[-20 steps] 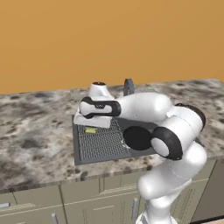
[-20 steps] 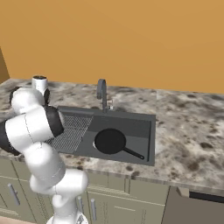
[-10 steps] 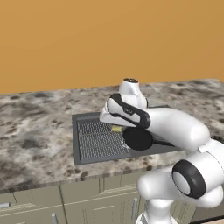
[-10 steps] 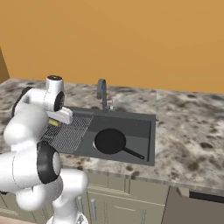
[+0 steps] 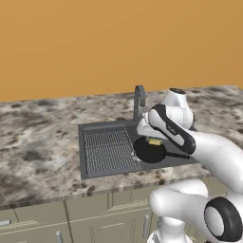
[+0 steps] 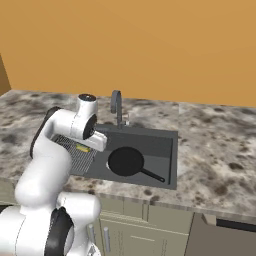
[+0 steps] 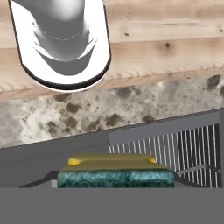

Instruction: Pick the pan and sponge and place them into the sink. Then turn on the water.

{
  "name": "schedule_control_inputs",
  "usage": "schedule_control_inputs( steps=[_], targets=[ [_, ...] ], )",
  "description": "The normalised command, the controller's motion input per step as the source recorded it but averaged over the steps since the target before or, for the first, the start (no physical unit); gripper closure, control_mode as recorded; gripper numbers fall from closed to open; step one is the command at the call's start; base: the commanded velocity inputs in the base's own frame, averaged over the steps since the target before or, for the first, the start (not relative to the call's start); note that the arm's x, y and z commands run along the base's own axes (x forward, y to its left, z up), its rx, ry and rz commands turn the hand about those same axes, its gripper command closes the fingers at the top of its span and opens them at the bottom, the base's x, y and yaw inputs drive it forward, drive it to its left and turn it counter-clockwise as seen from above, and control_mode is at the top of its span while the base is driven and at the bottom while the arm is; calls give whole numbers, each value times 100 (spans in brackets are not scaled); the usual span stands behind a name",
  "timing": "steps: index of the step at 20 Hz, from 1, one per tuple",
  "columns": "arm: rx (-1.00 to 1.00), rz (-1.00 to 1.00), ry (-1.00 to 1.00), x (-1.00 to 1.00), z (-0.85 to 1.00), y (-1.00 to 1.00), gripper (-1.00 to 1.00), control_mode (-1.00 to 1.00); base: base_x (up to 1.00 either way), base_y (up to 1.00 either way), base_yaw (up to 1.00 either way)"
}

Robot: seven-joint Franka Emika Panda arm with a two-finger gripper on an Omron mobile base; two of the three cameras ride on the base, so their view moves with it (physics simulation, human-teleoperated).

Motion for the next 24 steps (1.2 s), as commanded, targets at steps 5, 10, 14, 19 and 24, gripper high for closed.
schedule_control_inputs(
  steps=[5, 10, 14, 19, 24],
  targets=[
    [0, 0, 5, 20, -17, -80, 100, -100, 0, 0, 0],
    [0, 0, 2, 40, -49, -36, 100, -100, 0, 0, 0],
    [0, 2, 0, 43, -54, -5, 100, -100, 0, 0, 0],
    [0, 4, 0, 45, -42, -4, 100, -100, 0, 0, 0],
    [0, 4, 0, 35, -26, -17, 100, -100, 0, 0, 0]
  ],
)
